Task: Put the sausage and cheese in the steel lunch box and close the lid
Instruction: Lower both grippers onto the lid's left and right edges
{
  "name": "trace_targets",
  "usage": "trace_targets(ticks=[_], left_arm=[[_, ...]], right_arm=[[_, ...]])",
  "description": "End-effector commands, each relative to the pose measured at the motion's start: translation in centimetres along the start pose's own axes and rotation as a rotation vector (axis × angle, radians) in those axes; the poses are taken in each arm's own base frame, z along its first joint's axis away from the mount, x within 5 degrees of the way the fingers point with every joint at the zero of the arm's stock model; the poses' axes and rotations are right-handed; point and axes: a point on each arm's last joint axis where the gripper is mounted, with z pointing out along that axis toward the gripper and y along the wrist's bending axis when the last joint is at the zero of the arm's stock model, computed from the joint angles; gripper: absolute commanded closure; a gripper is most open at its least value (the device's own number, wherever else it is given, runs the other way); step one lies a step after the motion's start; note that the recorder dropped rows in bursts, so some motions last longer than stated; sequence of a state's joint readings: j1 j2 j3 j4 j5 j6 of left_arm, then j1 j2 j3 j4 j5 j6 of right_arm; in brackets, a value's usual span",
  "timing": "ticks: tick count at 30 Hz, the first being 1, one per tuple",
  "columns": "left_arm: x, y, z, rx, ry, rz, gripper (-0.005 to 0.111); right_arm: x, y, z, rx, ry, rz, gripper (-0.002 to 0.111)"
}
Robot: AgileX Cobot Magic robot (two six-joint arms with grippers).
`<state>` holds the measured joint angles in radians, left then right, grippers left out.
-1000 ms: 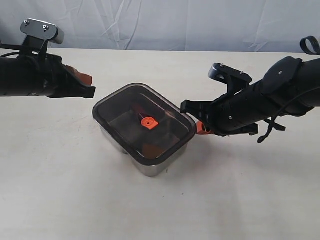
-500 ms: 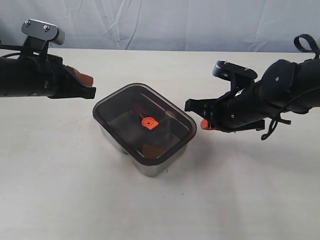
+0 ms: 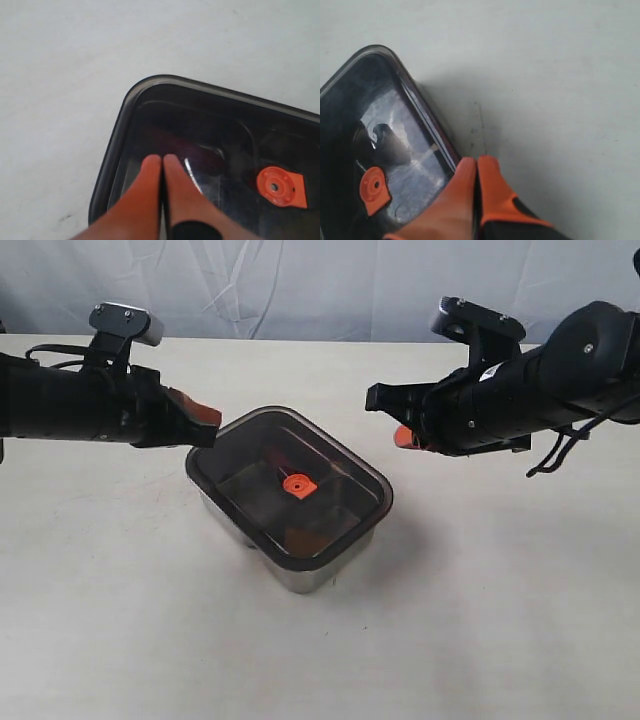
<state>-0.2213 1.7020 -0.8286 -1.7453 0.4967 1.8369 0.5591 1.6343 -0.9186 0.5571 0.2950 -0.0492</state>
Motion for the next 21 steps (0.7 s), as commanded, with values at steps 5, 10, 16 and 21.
trace_targets(ticks=[5,10,16,21], left_arm=[[0.3,0.4,0.7,0.001,0.016,-0.015,0.107],[0.3,0.5,0.8,-0.002,0.020,-0.016,0.107],[0.5,0.6,0.9,-0.015,0.038,-0.036,0.107],[1.0,0.8,1.3,-0.008,0.058,-0.046,0.107]], right_arm=[[1.1,0.9,1.2,-0.006,0.060,-0.035,0.109],[2.4,1.9,2.4,-0.014,0.103,-0.070,0.109],[3.6,1.8,4.3,0.006,0.150,-0.065,0.109],[3.8,1.7,4.9,0.012,0.156,-0.051,0.109]])
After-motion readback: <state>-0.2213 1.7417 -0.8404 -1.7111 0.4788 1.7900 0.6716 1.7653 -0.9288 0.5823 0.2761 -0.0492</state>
